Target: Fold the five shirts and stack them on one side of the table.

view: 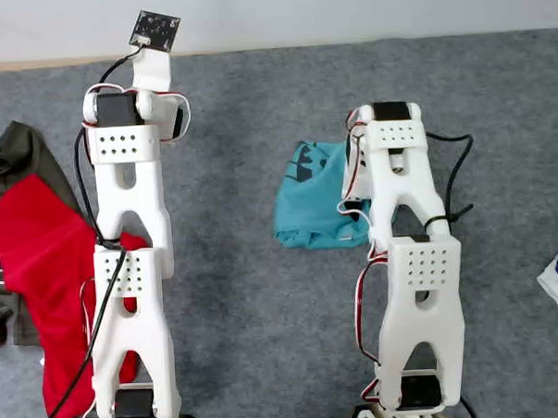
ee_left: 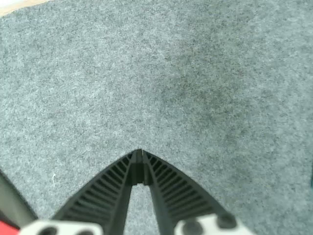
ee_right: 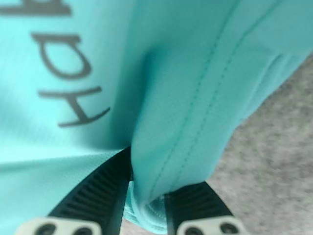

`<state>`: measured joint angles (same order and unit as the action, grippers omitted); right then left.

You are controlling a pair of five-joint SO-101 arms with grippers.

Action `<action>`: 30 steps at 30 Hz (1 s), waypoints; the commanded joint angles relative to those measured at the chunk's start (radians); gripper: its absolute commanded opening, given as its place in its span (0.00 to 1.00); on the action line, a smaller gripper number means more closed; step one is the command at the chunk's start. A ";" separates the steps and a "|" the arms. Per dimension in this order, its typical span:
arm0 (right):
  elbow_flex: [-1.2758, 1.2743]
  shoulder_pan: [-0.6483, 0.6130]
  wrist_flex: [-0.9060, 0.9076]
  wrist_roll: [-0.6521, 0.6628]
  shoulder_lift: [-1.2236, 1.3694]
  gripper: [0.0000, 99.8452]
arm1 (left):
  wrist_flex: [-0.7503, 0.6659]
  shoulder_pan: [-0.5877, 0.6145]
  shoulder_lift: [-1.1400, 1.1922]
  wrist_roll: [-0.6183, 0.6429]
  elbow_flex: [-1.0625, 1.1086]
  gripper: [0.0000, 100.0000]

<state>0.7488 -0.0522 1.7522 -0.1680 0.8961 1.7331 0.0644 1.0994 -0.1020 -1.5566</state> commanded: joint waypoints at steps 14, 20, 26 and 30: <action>-0.660 0.219 0.036 0.434 -0.519 0.01 | 0.023 -0.009 -0.081 0.002 -0.044 0.00; -0.738 0.318 -0.028 0.565 -0.526 0.01 | 0.023 -0.061 -0.117 0.002 -0.039 0.00; -0.715 0.298 0.044 0.624 -0.587 0.11 | 0.023 -0.135 -0.141 0.002 -0.039 0.00; -0.715 0.297 0.044 0.623 -0.677 0.22 | 0.023 -0.150 -0.141 0.002 -0.039 0.00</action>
<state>0.0123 0.2516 1.7538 0.4442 0.3284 1.7331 -0.0736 1.0288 -0.1020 -1.5566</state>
